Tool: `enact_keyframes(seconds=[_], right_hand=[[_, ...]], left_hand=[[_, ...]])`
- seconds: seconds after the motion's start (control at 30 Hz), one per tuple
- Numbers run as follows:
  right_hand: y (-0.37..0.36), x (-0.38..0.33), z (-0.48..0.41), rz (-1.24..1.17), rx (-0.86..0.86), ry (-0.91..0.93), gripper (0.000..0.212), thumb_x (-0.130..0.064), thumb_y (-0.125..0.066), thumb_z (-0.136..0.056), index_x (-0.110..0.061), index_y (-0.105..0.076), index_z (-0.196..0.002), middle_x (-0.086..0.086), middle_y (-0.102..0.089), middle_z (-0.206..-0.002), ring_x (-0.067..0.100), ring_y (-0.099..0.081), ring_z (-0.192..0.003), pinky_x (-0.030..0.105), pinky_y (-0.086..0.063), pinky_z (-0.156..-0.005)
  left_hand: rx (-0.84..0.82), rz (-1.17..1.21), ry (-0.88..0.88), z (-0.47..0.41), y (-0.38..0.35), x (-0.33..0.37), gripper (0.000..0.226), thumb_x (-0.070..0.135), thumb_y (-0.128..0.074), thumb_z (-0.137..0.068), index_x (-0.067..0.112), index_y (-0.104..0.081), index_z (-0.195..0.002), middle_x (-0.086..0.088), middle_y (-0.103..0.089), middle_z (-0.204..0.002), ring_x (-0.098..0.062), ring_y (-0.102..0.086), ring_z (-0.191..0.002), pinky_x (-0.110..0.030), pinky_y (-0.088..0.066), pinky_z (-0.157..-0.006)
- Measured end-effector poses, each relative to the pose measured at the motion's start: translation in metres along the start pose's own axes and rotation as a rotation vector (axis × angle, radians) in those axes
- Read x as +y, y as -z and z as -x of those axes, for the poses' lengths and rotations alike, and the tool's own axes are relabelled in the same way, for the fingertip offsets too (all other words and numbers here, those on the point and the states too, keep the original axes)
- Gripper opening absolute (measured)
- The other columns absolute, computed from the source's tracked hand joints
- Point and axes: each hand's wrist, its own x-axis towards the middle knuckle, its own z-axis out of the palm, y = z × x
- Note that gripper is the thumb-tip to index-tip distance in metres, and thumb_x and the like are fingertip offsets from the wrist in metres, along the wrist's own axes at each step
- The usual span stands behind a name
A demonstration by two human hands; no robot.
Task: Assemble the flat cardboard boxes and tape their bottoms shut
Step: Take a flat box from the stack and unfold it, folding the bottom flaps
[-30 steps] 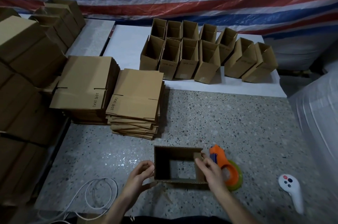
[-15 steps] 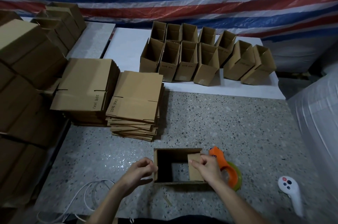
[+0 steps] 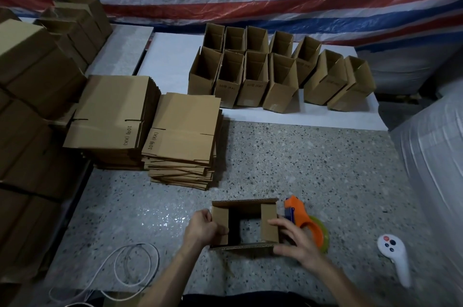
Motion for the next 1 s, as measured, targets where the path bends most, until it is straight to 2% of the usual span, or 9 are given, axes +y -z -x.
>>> enact_keyframes(seconds=[0.1,0.3,0.47,0.53,0.6,0.67,0.83,0.9,1.0], right_hand=[[-0.014,0.006,0.001,0.05,0.075,0.083,0.064,-0.069,-0.08,-0.065,-0.064,-0.054,-0.124,-0.027,-0.033,-0.149,0.004,-0.032,-0.143,0.031,-0.03,-0.118],[-0.029,0.005,0.001,0.082,0.217,0.081,0.052,-0.083,-0.065,-0.067,-0.075,-0.051,-0.117,-0.04,-0.023,-0.141,0.002,-0.026,-0.141,0.04,-0.021,-0.116],[-0.036,0.0,-0.004,0.121,0.3,0.036,0.037,-0.064,-0.06,-0.083,-0.057,-0.055,-0.12,-0.022,-0.034,-0.148,0.007,-0.033,-0.139,0.052,-0.03,-0.118],[-0.037,-0.009,-0.01,0.1,0.335,0.021,0.04,-0.062,-0.059,-0.083,-0.05,-0.058,-0.12,-0.018,-0.039,-0.144,0.008,-0.038,-0.136,0.045,-0.034,-0.116],[-0.036,-0.021,-0.017,0.058,0.356,0.017,0.049,-0.064,-0.057,-0.081,-0.04,-0.064,-0.123,-0.017,-0.044,-0.14,0.007,-0.047,-0.127,0.03,-0.044,-0.107],[-0.034,-0.032,-0.022,0.028,0.383,0.052,0.053,-0.063,-0.058,-0.08,-0.03,-0.07,-0.12,-0.016,-0.054,-0.131,0.001,-0.054,-0.114,0.014,-0.05,-0.089],[-0.026,-0.035,-0.023,-0.028,0.409,0.086,0.032,-0.053,-0.065,-0.08,-0.031,-0.074,-0.101,-0.023,-0.057,-0.116,-0.001,-0.059,-0.11,0.01,-0.049,-0.083],[-0.025,-0.021,-0.018,0.021,0.356,0.054,0.031,-0.044,-0.069,-0.085,-0.026,-0.075,-0.109,-0.013,-0.056,-0.127,0.006,-0.056,-0.118,0.016,-0.05,-0.09],[-0.034,-0.005,-0.013,-0.006,0.394,-0.014,0.029,-0.037,-0.075,-0.084,-0.021,-0.077,-0.108,-0.005,-0.055,-0.133,0.018,-0.055,-0.123,0.041,-0.053,-0.1]], left_hand=[[-0.049,0.077,-0.008,0.002,0.002,-0.002,0.056,0.004,-0.09,-0.063,0.018,-0.036,-0.068,-0.002,-0.057,-0.066,-0.02,-0.058,-0.062,-0.025,-0.039,-0.046],[-0.21,0.327,-0.138,0.02,0.012,-0.019,0.034,0.003,-0.072,-0.089,0.01,-0.04,-0.079,-0.006,-0.067,-0.089,-0.014,-0.071,-0.073,-0.024,-0.05,-0.055],[-0.282,0.377,-0.141,0.027,0.018,-0.024,0.016,0.016,-0.059,-0.097,0.013,-0.047,-0.087,-0.003,-0.06,-0.091,-0.008,-0.065,-0.081,-0.025,-0.053,-0.075],[-0.347,0.398,-0.188,0.031,0.022,-0.029,0.033,0.041,-0.065,-0.089,0.013,-0.05,-0.098,0.003,-0.062,-0.1,-0.011,-0.063,-0.095,-0.026,-0.05,-0.085],[-0.354,0.348,-0.257,0.033,0.02,-0.034,0.052,0.045,-0.077,-0.079,0.017,-0.052,-0.115,0.01,-0.06,-0.118,-0.01,-0.059,-0.109,-0.028,-0.052,-0.089],[-0.237,0.363,-0.275,0.032,0.012,-0.035,0.043,0.029,-0.08,-0.085,0.023,-0.055,-0.12,0.006,-0.057,-0.128,-0.016,-0.059,-0.115,-0.033,-0.058,-0.082],[-0.086,0.319,-0.371,0.024,0.008,-0.026,0.019,0.019,-0.08,-0.083,0.017,-0.066,-0.097,0.005,-0.068,-0.106,-0.019,-0.064,-0.106,-0.034,-0.058,-0.08],[-0.119,0.258,-0.417,0.023,0.011,-0.028,0.024,0.016,-0.085,-0.077,0.008,-0.065,-0.089,-0.002,-0.068,-0.099,-0.019,-0.064,-0.099,-0.036,-0.055,-0.081],[-0.123,0.22,-0.409,0.023,0.007,-0.036,0.028,0.018,-0.09,-0.071,0.006,-0.065,-0.079,-0.009,-0.067,-0.094,-0.022,-0.067,-0.088,-0.033,-0.055,-0.076]])
